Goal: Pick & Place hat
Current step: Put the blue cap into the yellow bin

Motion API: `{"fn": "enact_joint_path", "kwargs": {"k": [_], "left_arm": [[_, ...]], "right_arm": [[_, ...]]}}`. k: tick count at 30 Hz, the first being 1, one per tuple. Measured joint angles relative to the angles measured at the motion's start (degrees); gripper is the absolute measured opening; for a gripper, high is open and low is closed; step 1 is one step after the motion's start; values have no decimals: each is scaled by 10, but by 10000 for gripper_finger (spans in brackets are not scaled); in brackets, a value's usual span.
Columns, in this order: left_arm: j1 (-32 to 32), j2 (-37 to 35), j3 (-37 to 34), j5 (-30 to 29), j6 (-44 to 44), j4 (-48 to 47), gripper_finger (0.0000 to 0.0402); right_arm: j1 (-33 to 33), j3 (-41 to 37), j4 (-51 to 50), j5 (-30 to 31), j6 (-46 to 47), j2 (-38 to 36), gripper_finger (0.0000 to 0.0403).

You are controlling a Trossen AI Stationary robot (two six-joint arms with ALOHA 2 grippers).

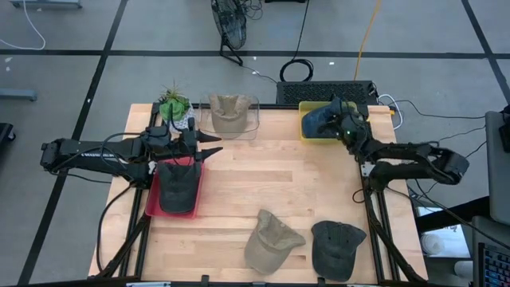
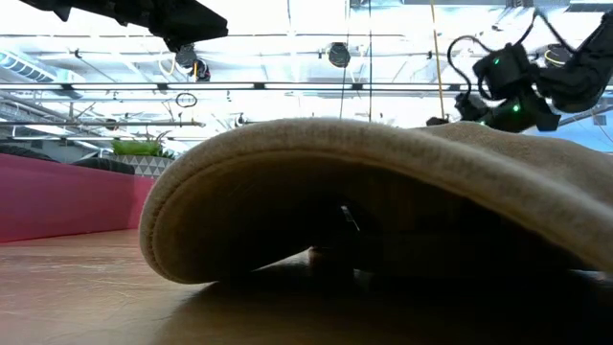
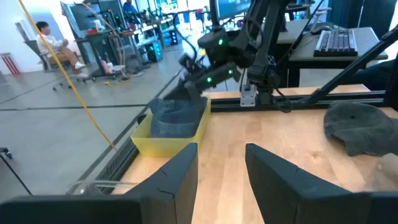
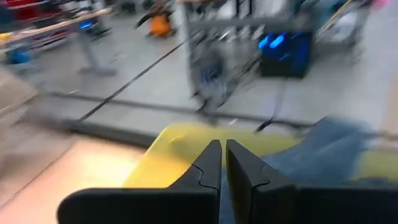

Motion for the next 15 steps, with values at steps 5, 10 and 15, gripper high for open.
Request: {"fn": "enact_joint_path", "kwargs": {"k": [5, 10, 15], "left_arm": [[0, 0, 0, 0, 4, 2, 147], [0, 0, 0, 0, 11, 2, 147], [0, 0, 0, 0, -4, -8, 147]], "right_arm": [[-30, 7, 0, -95, 45, 54, 1], [-34, 18, -24, -91, 46, 94, 1], [-52, 20, -63, -24, 45, 103, 1]]}}
